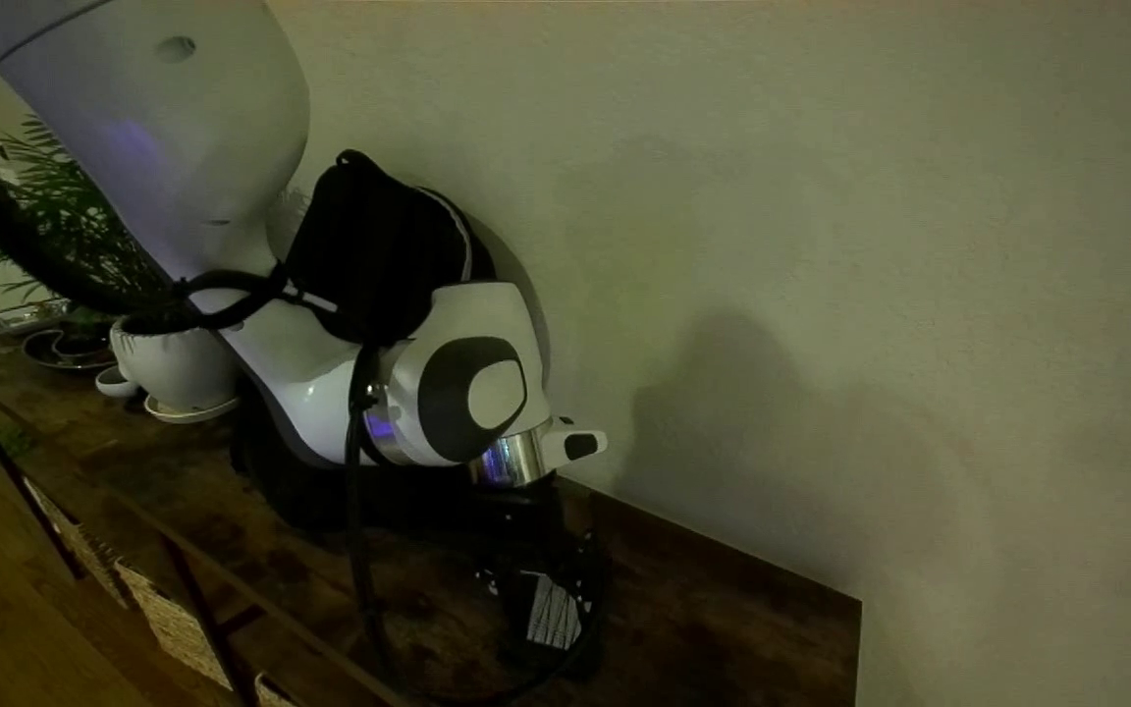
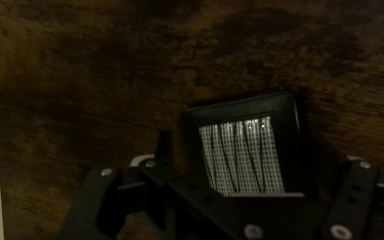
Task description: Pick up the wallet from the table and put it in the black bag.
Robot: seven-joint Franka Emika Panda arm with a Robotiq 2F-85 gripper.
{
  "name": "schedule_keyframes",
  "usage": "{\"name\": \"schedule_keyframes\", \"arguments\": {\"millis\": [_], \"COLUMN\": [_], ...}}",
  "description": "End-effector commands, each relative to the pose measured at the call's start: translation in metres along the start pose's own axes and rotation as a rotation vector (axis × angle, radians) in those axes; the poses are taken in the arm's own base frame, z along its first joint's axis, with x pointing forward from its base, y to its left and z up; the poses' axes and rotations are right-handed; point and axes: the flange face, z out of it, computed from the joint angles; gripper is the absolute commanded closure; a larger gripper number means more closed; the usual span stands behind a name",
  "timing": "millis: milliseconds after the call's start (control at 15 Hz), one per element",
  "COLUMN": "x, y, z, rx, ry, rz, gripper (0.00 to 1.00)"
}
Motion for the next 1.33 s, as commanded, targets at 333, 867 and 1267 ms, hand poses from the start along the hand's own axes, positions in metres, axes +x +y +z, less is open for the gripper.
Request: {"name": "schedule_keyframes", "arguments": {"millis": [333,867,1267], "x": [-0.017,-0.023,-0.018], "y": [-0.001,-0.021,-0.01], "z": [-0.017,-0.023,-0.011], "rx": [0.083,0.112,0.106], "ry": [0.029,0.023,0.089], "rz": [0.019,-0.02,-0.055], "gripper": [0.0,0.0,0.0]}}
